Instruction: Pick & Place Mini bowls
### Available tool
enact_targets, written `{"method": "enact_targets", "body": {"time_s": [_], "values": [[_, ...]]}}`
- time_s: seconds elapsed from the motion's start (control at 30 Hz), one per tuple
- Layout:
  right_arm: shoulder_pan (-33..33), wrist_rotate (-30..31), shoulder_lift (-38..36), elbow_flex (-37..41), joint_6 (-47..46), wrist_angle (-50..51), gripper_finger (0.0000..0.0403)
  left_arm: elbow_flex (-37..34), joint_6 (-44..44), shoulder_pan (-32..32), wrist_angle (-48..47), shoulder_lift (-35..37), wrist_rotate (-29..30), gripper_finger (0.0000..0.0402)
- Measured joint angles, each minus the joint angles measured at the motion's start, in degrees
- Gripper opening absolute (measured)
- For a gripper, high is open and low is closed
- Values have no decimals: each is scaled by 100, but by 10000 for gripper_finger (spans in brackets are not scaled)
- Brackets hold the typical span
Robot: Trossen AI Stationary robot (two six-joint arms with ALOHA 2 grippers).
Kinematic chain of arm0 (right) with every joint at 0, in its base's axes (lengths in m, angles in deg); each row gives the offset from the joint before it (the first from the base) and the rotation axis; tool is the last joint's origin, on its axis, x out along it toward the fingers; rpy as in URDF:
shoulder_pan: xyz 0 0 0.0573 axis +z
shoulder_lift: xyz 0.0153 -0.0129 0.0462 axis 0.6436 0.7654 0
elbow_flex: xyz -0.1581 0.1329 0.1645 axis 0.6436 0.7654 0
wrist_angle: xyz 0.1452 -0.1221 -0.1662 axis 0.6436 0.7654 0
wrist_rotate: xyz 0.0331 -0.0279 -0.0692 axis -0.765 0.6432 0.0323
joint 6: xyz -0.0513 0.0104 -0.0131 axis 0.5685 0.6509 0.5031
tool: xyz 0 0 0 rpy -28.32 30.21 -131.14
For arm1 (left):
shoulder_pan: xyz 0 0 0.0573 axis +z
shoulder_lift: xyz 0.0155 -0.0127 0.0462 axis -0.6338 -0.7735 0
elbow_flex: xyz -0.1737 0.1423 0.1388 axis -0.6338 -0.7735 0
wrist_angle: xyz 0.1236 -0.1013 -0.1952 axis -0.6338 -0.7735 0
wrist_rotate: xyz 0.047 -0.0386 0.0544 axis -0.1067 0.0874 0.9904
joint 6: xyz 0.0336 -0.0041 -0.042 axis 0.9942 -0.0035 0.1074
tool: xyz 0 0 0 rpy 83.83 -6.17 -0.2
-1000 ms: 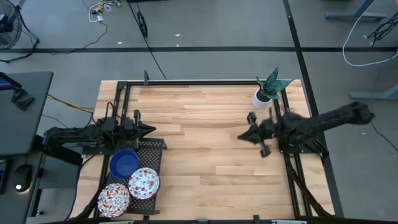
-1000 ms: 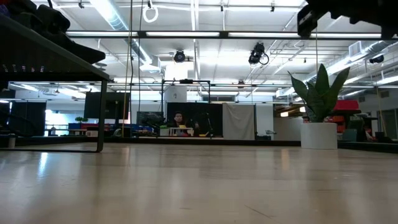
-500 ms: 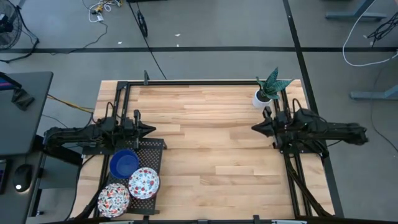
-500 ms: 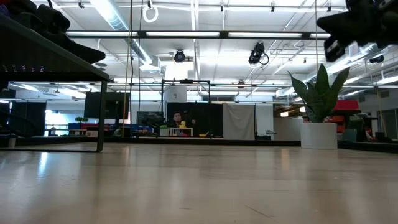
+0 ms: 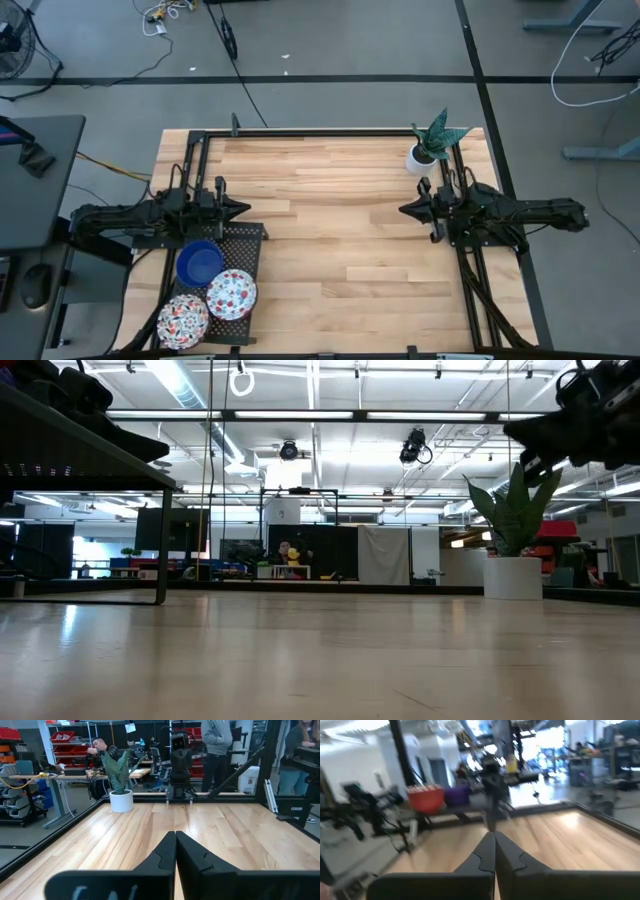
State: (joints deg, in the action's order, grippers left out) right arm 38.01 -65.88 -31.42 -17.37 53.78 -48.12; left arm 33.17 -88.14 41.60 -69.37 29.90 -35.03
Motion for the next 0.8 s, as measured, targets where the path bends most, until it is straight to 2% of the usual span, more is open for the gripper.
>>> {"method": "enact_targets", "body": {"time_s": [0.27,0.6,0.8], "values": [[55,456,-47,0,258,1098,0,0,0,1,0,0,0,14],[55,524,-272,-7,144,1058,1,0,-2,0,-1,-2,0,14],[64,506,-271,-7,-118,1056,19,0,-1,2,-2,-1,0,14]]}}
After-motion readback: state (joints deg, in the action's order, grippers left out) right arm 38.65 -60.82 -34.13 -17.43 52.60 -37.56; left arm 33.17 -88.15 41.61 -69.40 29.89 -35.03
